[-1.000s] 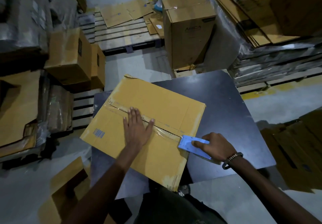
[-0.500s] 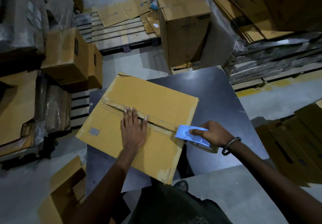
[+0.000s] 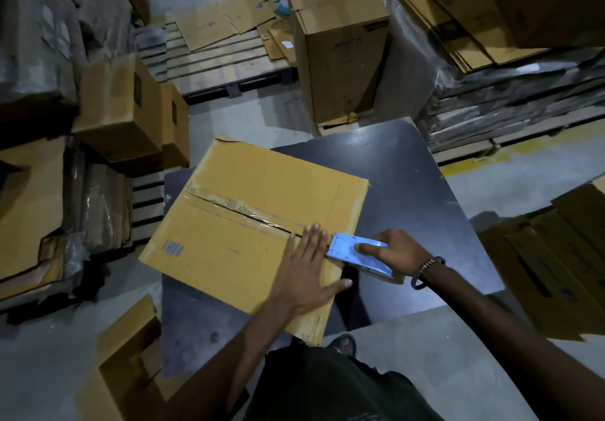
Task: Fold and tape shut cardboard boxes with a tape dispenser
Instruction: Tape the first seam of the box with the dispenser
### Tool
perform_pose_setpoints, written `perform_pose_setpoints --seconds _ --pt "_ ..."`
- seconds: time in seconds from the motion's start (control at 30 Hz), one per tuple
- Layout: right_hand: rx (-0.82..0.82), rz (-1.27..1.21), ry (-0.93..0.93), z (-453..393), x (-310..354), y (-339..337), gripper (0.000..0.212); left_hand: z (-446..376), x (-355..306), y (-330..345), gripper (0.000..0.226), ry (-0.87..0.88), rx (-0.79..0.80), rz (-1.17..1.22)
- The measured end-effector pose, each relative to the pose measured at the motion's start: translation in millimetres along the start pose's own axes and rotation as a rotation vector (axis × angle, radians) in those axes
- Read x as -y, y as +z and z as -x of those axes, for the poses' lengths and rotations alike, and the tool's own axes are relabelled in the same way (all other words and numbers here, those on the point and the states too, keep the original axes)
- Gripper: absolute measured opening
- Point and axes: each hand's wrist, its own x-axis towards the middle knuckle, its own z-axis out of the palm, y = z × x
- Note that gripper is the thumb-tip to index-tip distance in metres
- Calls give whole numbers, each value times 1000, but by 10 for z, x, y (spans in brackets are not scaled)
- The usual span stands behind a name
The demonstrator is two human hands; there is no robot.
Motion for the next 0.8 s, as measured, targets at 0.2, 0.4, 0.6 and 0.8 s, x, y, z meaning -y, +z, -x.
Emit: perform_pose_setpoints --seconds 0.2,0.4,0.6,0.8 --pt "7 -9 -12 -2 -10 -1 61 -20 -125 125 113 -96 -62 -45" --pt "-18 14 -66 123 -315 -79 69 -26 -109 210 101 -98 -49 -65" --pt "-60 -12 -76 215 -569 60 72 -18 -143 179 96 -93 -74 -57" --pt "-76 -84 -7 101 -515 176 59 -158 -145 147 97 165 -40 -40"
